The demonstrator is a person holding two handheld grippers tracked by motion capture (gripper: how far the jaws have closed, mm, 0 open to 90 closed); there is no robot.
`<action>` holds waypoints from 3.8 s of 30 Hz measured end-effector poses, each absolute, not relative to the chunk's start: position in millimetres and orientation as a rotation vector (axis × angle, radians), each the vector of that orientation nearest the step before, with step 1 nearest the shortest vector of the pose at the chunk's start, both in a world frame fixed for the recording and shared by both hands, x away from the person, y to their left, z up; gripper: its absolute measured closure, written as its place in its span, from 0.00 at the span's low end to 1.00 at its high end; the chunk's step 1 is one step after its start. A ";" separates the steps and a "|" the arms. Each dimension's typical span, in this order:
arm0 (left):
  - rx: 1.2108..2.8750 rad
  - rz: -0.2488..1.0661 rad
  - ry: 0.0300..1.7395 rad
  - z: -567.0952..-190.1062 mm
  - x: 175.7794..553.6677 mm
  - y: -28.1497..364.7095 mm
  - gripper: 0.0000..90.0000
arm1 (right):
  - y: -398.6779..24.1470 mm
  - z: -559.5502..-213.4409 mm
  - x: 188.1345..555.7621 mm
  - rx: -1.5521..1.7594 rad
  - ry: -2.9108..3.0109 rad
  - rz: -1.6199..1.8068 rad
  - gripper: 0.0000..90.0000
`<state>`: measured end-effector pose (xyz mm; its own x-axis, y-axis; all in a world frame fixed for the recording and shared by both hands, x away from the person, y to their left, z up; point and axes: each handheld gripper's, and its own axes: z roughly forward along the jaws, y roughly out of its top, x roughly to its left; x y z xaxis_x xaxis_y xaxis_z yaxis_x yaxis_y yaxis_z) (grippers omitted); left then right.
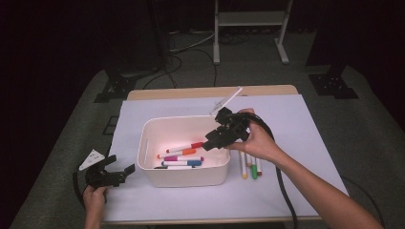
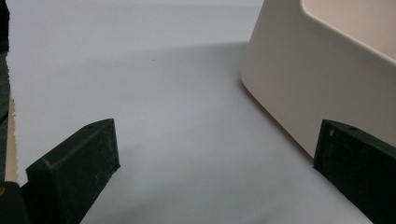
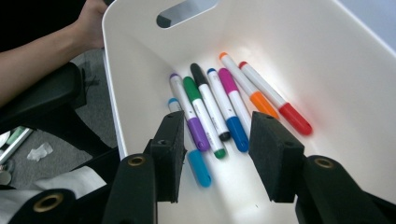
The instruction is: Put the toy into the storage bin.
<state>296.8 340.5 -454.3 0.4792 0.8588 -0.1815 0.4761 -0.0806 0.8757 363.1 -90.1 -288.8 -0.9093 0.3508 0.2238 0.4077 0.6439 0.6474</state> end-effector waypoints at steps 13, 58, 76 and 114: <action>1.725 0.480 1.146 -454.3 296.9 340.6 0.00 | -145.1 -288.4 361.9 -0.794 -2.751 -1.196 0.60; 1.723 0.485 1.145 -454.5 296.6 340.3 0.00 | -230.7 -410.9 366.6 -1.284 -2.747 -1.013 0.61; 1.722 0.488 1.143 -454.4 296.4 340.6 0.00 | -237.7 -431.1 370.0 -1.431 -2.781 -0.927 0.64; 1.726 0.486 1.147 -454.5 296.8 340.0 0.00 | -277.5 -411.7 345.1 -1.515 -2.614 -1.012 0.85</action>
